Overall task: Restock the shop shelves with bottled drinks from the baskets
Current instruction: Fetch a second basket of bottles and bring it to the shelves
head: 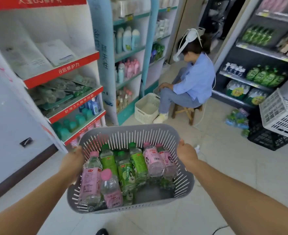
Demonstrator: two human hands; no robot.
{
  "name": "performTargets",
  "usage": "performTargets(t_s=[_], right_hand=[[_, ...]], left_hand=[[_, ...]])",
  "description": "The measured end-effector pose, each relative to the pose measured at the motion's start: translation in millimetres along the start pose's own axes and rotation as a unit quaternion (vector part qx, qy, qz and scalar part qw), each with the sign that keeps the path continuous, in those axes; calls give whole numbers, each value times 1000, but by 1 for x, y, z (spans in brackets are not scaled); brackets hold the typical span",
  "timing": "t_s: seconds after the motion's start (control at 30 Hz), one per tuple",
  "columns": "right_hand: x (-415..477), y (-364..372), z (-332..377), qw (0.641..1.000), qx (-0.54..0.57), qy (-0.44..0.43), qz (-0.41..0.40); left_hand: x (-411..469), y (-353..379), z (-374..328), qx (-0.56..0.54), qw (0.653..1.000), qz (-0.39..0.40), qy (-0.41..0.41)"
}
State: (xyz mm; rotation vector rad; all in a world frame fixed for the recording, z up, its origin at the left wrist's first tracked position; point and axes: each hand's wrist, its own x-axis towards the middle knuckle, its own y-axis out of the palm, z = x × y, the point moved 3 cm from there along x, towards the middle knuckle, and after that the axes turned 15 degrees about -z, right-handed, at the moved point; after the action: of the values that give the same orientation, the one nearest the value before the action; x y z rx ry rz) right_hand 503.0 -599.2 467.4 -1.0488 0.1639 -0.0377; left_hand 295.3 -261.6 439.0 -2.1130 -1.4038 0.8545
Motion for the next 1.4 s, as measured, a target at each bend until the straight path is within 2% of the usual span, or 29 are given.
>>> performTargets(t_s=[0.27, 0.43, 0.6, 0.73, 0.9, 1.07, 1.33, 1.4], right_hand=[[85, -64, -98, 991, 18, 120, -60], [143, -101, -150, 973, 48, 202, -104], [205, -141, -200, 955, 75, 251, -137], [260, -172, -243, 941, 76, 293, -150], [340, -211, -296, 940, 66, 298, -153], [425, -255, -334, 935, 59, 311, -162], [566, -309, -397, 913, 82, 350, -190], [600, -321, -414, 905, 94, 363, -200]], left_hand=[[-34, 142, -113, 46, 992, 79, 85], [-60, 233, -192, 67, 979, 139, 133], [-96, 315, -274, 84, 962, 174, 195], [-128, 384, -336, 83, 952, 204, 210], [-174, 469, -412, 115, 934, 221, 256], [-211, 543, -478, 90, 941, 242, 217], [-260, 686, -602, 108, 919, 288, 246], [-271, 722, -632, 100, 923, 292, 229]])
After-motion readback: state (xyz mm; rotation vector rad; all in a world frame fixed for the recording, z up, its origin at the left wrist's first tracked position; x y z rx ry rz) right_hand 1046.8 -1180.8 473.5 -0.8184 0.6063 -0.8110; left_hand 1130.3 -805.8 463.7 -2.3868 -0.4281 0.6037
